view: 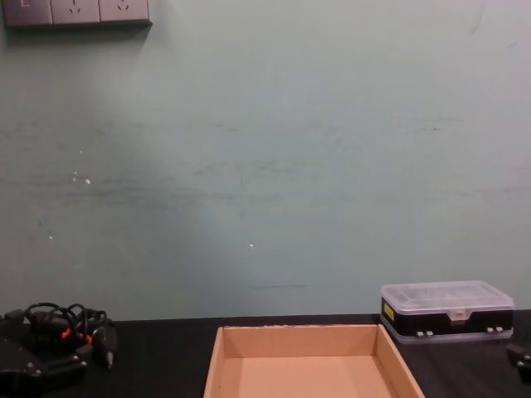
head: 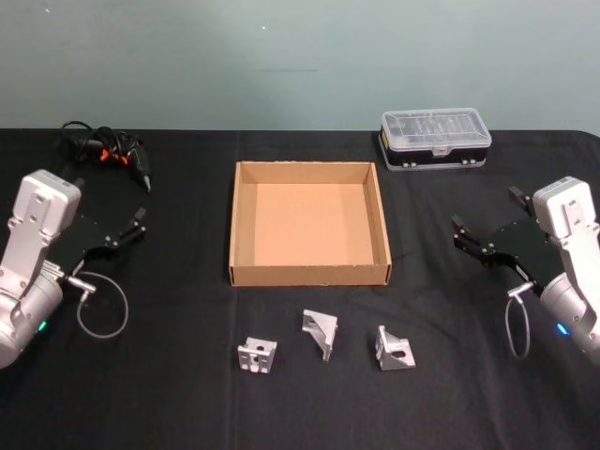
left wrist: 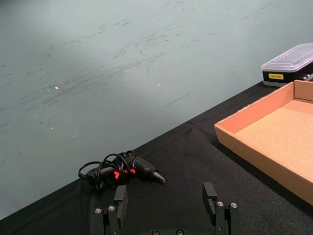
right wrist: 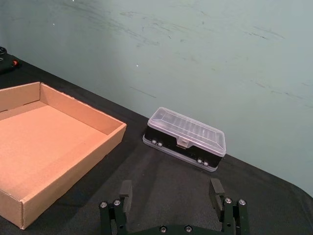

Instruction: Use one hand to pick up the angle iron from the table and place it into the box.

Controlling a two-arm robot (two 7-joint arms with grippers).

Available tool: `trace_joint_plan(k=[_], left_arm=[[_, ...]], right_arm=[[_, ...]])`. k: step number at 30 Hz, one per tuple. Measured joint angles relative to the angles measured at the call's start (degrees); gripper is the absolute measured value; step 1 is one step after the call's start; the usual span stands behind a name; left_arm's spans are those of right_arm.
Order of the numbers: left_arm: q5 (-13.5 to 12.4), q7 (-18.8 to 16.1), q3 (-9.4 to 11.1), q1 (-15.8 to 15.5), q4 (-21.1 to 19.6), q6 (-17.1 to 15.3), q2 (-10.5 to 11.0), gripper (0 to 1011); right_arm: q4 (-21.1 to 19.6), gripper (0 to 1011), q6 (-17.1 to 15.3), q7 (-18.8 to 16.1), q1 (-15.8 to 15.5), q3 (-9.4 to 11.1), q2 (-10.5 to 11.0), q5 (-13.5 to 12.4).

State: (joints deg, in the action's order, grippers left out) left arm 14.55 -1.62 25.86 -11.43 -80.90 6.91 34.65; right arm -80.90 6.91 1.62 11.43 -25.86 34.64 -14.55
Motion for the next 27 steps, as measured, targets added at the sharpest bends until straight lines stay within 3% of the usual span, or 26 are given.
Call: trace_joint_plan(k=[27], left_arm=[[0.0, 0.0, 0.0, 0.0, 0.0, 0.0, 0.0, 1011]], right_arm=[[0.0, 1000, 0.0, 0.0, 0.0, 0.0, 0.0, 0.0]])
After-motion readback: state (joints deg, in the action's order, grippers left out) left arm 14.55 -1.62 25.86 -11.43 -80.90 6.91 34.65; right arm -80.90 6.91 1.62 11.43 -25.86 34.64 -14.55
